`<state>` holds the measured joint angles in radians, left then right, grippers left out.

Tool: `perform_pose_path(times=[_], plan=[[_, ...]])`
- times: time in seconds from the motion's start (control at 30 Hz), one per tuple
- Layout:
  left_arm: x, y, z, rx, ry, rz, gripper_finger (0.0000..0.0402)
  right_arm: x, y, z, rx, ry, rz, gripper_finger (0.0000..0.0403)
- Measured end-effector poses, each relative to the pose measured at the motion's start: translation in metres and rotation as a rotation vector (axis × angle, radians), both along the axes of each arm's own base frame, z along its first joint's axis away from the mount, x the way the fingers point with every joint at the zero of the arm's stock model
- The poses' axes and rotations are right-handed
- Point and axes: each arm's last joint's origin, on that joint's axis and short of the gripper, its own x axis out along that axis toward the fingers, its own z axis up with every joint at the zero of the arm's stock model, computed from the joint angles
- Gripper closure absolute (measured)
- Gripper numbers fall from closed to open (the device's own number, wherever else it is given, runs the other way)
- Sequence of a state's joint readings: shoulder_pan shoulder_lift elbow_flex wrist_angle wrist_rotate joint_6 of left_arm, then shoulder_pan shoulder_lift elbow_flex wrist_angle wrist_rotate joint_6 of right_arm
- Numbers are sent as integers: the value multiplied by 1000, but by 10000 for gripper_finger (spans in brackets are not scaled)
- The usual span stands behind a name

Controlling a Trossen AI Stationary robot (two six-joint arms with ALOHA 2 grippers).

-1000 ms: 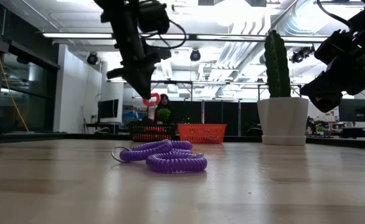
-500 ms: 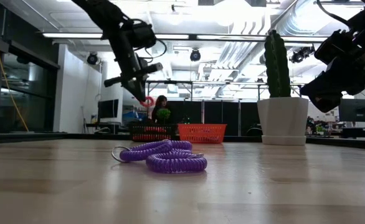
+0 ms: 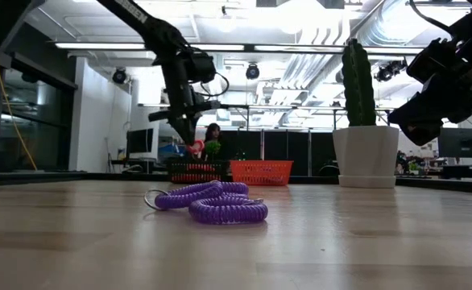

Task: Sort spring keychains into baskets
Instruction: Put the orange spring keychain into the black basket, then put the violet spring keychain into the orange basket

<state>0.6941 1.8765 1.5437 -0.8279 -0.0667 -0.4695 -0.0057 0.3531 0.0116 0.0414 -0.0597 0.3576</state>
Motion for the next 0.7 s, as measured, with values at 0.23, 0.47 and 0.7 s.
perform_pose_path(times=[0.23,0.47,0.7], plan=[[5,4,-1,-13,43,-43,379,0,0,0,0,0,0,391],[3,4,-2,10,86,-29,326,0,0,0,0,0,0,391],[7,-2,-2,26,111,-88,275,0,0,0,0,0,0,391]])
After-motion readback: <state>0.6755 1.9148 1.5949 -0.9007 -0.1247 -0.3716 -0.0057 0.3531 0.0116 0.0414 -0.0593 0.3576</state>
